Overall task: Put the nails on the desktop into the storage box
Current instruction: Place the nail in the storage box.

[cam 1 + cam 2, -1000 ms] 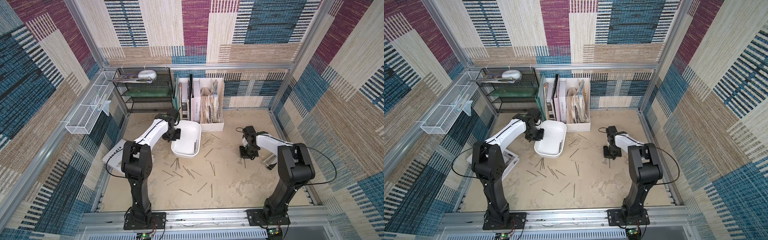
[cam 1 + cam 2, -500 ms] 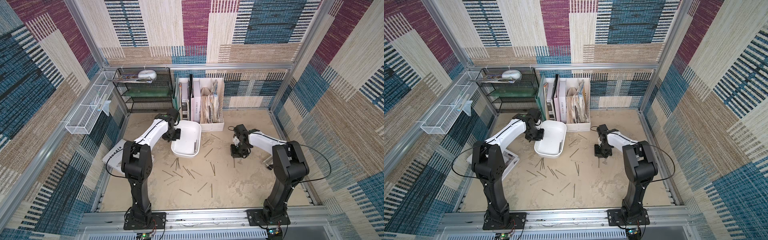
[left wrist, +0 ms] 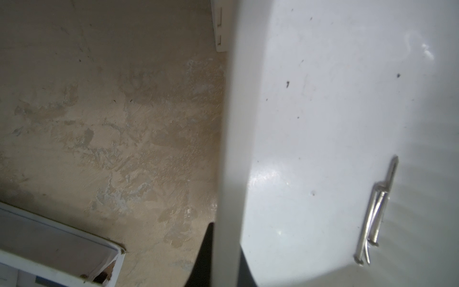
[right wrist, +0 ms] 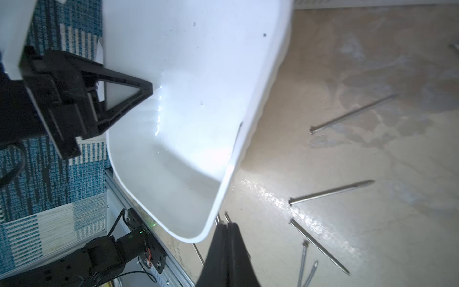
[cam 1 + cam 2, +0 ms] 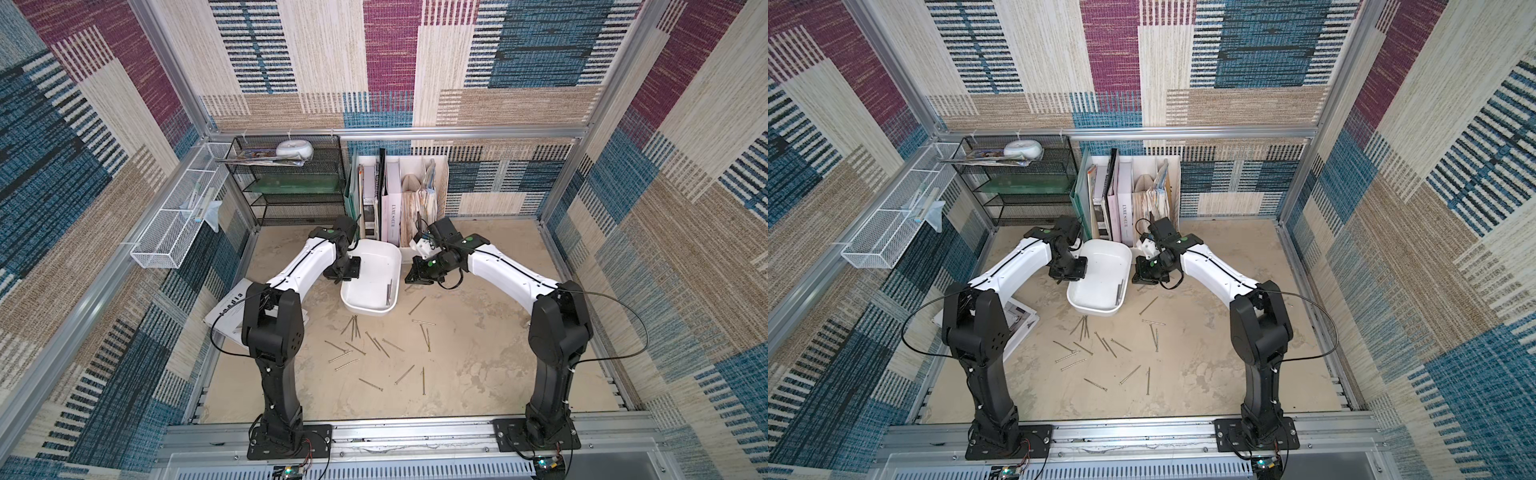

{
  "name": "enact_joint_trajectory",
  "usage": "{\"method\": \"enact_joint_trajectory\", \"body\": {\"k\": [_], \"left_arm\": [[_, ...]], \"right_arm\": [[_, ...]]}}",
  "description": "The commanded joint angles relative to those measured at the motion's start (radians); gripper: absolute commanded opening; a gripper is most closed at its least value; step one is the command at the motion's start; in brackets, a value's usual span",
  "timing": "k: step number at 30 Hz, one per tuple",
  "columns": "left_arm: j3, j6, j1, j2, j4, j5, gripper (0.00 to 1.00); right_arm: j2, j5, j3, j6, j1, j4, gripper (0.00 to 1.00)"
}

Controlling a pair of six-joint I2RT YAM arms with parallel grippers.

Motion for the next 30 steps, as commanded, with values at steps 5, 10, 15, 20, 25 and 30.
{"method": "enact_joint_trajectory", "body": {"k": [5,10,15,20,25,30], "left_arm": [[0.03,0.02,-0.001,-0.007,-0.019,-0.089,0.0],[0.033,0.029,-0.007,-0.008,-0.025,-0.119,0.0],[0.036,0.034,-0.015,-0.013,-0.03,-0.133,0.0],[0.038,0.053,-0.031,-0.015,-0.036,-0.194,0.0],[0.038,0.058,-0.031,-0.031,-0.038,-0.25,0.0],[0.037,0.052,-0.035,-0.049,-0.036,-0.297,0.0]], "right_arm": [[0.114,-0.179,0.149,0.065,0.031,0.099,0.0],[0.109,-0.17,0.18,0.034,0.027,0.054,0.0],[0.176,-0.23,0.188,0.023,0.025,0.067,0.0],[0.181,-0.236,0.159,0.051,0.022,0.156,0.0],[0.003,-0.157,-0.073,0.103,0.009,0.292,0.17],[-0.165,0.004,-0.321,0.078,0.001,0.271,0.32]]}}
